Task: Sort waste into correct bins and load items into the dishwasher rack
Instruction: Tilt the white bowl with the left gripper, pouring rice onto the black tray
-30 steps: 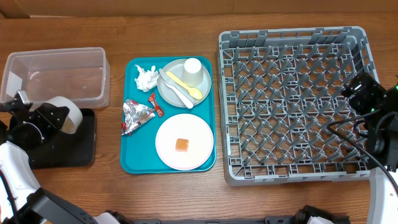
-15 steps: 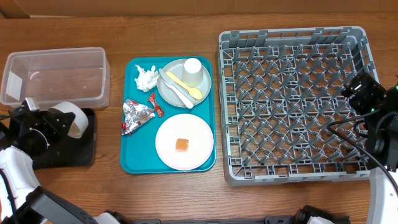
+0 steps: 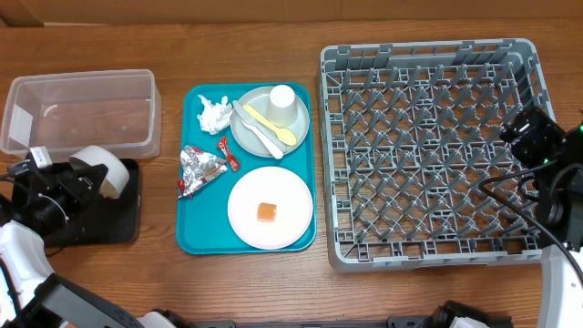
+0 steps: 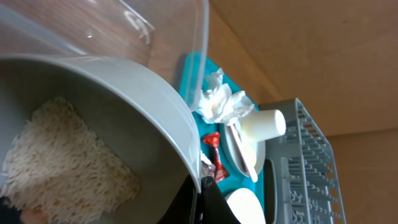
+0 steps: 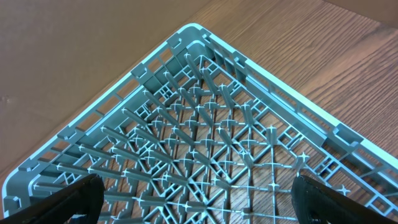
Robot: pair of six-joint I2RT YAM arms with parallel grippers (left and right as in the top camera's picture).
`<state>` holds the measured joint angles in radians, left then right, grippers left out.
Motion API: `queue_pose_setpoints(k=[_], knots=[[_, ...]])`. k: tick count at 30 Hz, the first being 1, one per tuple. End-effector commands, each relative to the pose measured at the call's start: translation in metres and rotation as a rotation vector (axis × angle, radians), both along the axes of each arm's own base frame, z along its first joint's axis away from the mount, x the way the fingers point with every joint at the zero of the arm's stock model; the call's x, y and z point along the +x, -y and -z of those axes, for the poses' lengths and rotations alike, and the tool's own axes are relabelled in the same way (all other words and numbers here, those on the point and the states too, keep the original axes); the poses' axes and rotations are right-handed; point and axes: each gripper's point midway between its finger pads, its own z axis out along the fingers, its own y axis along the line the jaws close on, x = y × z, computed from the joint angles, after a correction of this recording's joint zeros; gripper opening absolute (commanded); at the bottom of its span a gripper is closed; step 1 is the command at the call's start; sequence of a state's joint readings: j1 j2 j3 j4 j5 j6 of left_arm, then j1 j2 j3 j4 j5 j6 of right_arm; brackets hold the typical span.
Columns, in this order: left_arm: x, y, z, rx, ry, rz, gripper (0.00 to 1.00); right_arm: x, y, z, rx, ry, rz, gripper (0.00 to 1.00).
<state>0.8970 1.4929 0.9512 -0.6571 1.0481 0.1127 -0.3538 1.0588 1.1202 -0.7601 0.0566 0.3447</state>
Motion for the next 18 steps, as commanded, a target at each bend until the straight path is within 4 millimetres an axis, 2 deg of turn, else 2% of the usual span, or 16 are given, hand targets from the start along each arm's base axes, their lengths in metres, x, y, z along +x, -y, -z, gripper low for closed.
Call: queue_pose_setpoints(k=[1,3,5,9,11,16,18], knots=[[-0.003,0.002,0.000,-0.031,0.020,0.005,0.05,0.001,0.003,-0.015,-0.012,0.034,0.015,1.00],[0.000,0.005,-0.013,0.000,0.132,0.062,0.04,0.001,0.003,-0.015,-0.012,0.034,0.015,1.00],[0.002,0.002,-0.015,0.009,0.149,0.056,0.04,0.001,0.003,-0.015,-0.012,0.034,0.015,1.00],[0.001,0.010,-0.035,-0.032,0.277,0.109,0.04,0.001,0.003,-0.015,-0.012,0.034,0.015,1.00],[0.000,0.008,-0.031,-0.035,0.246,0.093,0.04,0.001,0.003,-0.015,-0.012,0.034,0.015,1.00],[-0.007,0.002,-0.004,-0.023,0.077,0.028,0.04,0.001,0.003,-0.015,-0.012,0.034,0.015,1.00],[-0.008,0.002,-0.003,-0.023,0.067,0.026,0.04,0.001,0.003,-0.015,-0.012,0.034,0.015,1.00]])
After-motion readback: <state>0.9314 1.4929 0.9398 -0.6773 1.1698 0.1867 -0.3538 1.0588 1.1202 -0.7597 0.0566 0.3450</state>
